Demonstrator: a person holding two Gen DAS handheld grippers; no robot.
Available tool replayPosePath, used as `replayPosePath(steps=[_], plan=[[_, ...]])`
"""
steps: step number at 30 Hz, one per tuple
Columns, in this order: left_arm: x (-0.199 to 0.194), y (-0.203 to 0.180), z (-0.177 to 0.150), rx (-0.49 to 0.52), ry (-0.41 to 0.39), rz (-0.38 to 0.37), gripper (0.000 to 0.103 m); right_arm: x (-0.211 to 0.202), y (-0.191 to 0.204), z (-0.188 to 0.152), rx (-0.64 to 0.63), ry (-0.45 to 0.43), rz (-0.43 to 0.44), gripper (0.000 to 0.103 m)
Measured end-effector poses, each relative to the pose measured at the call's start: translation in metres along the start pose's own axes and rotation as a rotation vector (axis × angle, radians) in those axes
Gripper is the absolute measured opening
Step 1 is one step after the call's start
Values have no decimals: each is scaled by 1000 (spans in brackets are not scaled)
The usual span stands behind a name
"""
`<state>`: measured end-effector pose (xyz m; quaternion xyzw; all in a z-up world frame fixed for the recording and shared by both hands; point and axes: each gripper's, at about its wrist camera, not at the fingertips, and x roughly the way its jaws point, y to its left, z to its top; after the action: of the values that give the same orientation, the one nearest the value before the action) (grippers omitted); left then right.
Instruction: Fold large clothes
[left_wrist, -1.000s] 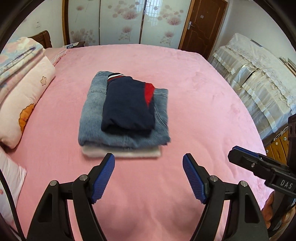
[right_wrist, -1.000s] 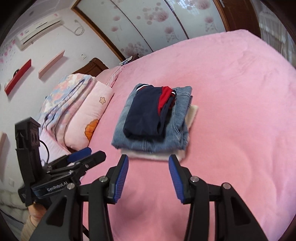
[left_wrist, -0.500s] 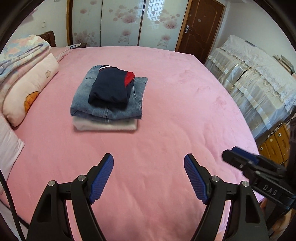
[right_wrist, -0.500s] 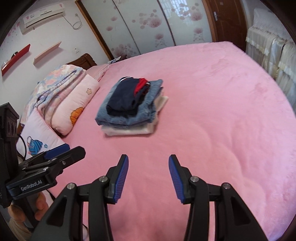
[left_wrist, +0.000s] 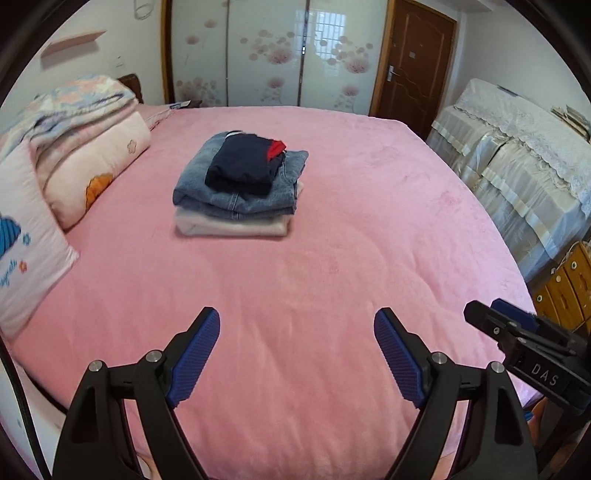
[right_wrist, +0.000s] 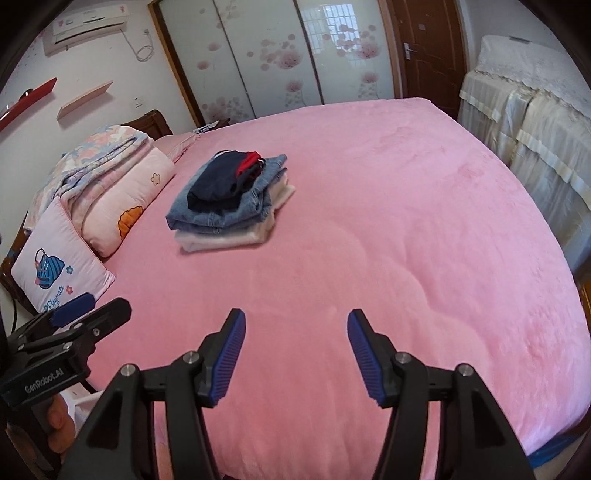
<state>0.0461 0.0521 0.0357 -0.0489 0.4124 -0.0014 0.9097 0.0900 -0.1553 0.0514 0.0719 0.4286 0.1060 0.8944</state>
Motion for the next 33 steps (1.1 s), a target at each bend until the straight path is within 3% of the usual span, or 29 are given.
replayPosePath(steps=[4, 15, 33], plan=[[3, 1, -18, -35, 15, -16, 87, -5, -1, -19, 10, -11, -27, 58], [6, -14, -51, -3, 48, -3, 87, -13, 2, -50, -38, -17, -97, 58], [7, -31, -69, 51, 78, 10, 87, -15, 8, -68, -75, 1, -111, 59]])
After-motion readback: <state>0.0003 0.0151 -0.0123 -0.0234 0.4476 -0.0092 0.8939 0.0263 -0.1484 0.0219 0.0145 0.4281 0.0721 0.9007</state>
